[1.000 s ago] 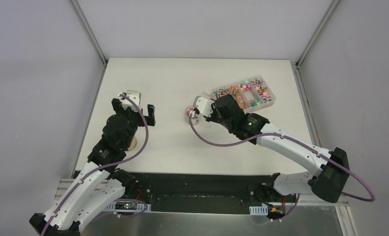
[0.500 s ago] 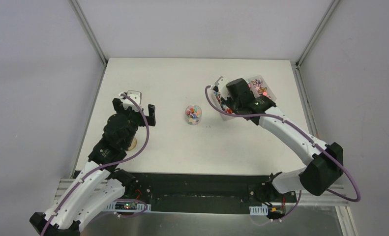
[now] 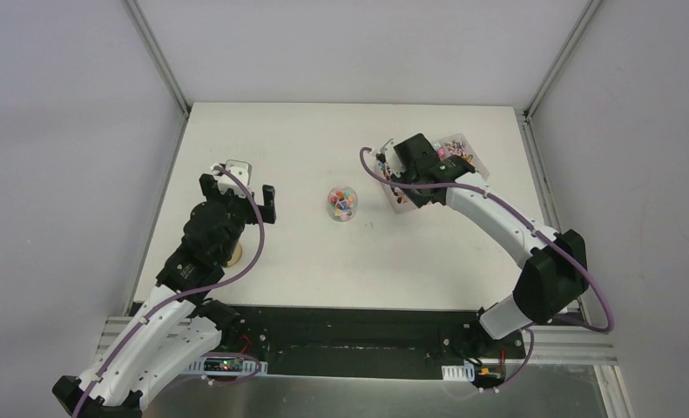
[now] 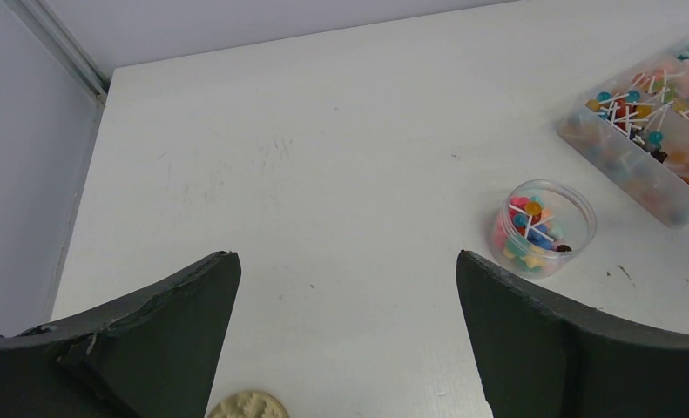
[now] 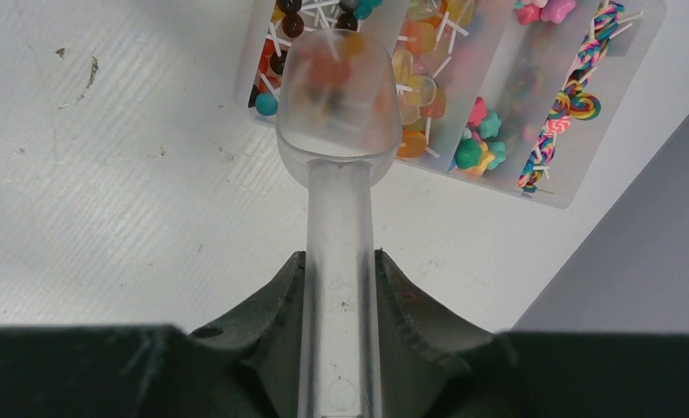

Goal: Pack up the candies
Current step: Scoop the fake candies from the storage box.

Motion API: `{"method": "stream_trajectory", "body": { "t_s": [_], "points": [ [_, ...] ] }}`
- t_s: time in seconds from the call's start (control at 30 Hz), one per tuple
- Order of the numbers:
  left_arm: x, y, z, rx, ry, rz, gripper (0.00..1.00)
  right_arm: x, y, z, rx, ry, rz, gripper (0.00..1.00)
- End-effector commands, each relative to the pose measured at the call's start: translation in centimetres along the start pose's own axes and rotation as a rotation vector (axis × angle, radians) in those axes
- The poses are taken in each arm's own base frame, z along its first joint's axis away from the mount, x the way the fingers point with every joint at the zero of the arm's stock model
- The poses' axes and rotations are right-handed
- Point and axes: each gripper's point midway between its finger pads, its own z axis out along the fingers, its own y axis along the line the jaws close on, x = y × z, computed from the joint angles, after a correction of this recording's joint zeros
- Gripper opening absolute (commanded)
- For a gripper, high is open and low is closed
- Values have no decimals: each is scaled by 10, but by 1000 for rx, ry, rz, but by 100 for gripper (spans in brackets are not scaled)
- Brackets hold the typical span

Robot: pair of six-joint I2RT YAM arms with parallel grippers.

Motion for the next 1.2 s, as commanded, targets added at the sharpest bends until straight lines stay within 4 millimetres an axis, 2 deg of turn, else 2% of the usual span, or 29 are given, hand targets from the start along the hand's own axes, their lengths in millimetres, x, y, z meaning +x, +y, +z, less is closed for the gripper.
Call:
{"method": "stream_trajectory", "body": {
  "t_s": [0.0, 0.13, 0.37, 0.67, 1.0, 1.17],
  "points": [
    [-6, -3, 1, 17, -27, -6, 99, -13, -7, -4, 5, -8, 37, 0],
    [-7, -3, 1, 16, -30, -7, 99, -15, -7, 2, 5, -2, 36, 0],
    [-6, -3, 2, 16, -26, -2, 99, -13, -4, 24, 12, 15, 45, 0],
    [-5, -2, 2, 11, -26, 3, 99, -16, 2, 41, 12, -52, 91, 0],
    [-4, -2, 2, 12, -23, 5, 99, 2, 9, 51, 1, -80, 145, 0],
    [-5, -3, 3, 14, -22, 7, 99, 8, 5, 52, 32, -107, 169, 0]
  ]
}}
